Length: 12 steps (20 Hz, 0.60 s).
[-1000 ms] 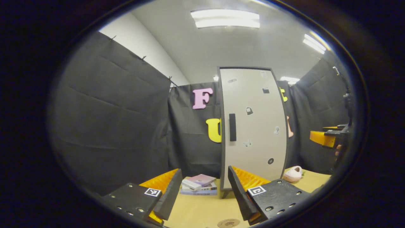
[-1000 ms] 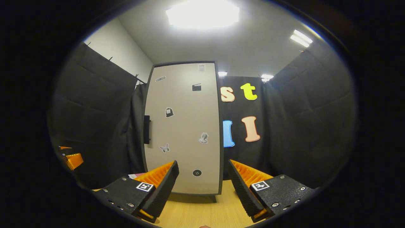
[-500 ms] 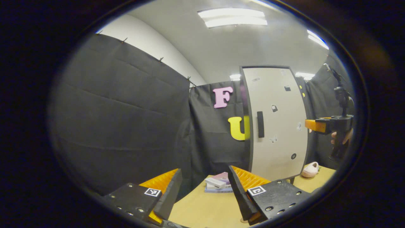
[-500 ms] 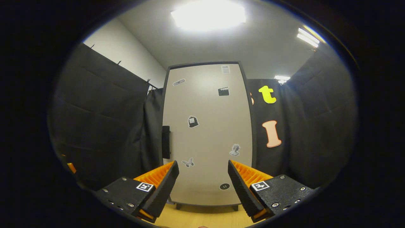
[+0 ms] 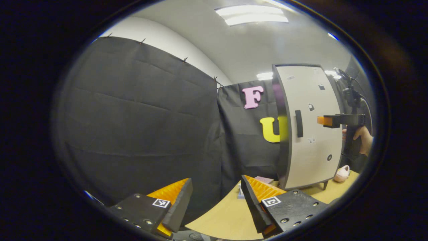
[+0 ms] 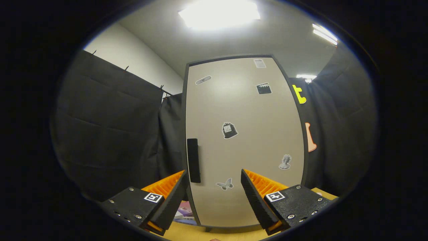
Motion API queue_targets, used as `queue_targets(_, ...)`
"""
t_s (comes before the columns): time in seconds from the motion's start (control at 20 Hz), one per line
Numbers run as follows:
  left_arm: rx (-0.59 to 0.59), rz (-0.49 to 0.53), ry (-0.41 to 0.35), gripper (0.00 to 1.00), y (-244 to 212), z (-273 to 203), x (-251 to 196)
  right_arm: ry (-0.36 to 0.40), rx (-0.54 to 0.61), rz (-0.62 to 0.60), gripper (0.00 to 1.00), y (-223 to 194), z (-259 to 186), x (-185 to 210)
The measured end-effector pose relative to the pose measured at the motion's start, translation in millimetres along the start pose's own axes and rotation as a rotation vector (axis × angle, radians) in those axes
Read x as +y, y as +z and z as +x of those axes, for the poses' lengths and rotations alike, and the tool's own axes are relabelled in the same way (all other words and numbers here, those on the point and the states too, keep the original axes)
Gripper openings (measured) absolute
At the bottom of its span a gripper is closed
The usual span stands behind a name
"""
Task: Open the cabinet door with the right hand, grasp the bottle in the cabinet with the left hand and place it on the coaster, then close the cabinet door with the right hand.
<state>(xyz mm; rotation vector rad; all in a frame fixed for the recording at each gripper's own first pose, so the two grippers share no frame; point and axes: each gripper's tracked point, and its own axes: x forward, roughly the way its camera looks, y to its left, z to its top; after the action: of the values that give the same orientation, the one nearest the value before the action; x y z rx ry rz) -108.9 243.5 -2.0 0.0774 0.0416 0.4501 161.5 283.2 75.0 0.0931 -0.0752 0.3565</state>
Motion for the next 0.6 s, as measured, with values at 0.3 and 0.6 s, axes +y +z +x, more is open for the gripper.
queue_targets(0.3,0.019,-0.001,0.069,0.87,-12.5,-1.0,43.0,0.03,0.022,-0.004,0.96,-5.6,65.8,37.0)
queue_targets(0.6,0.016,0.003,0.11,0.87,-14.8,-4.7,70.7,-0.013,0.105,-0.028,0.91,-27.6,119.5,50.9)
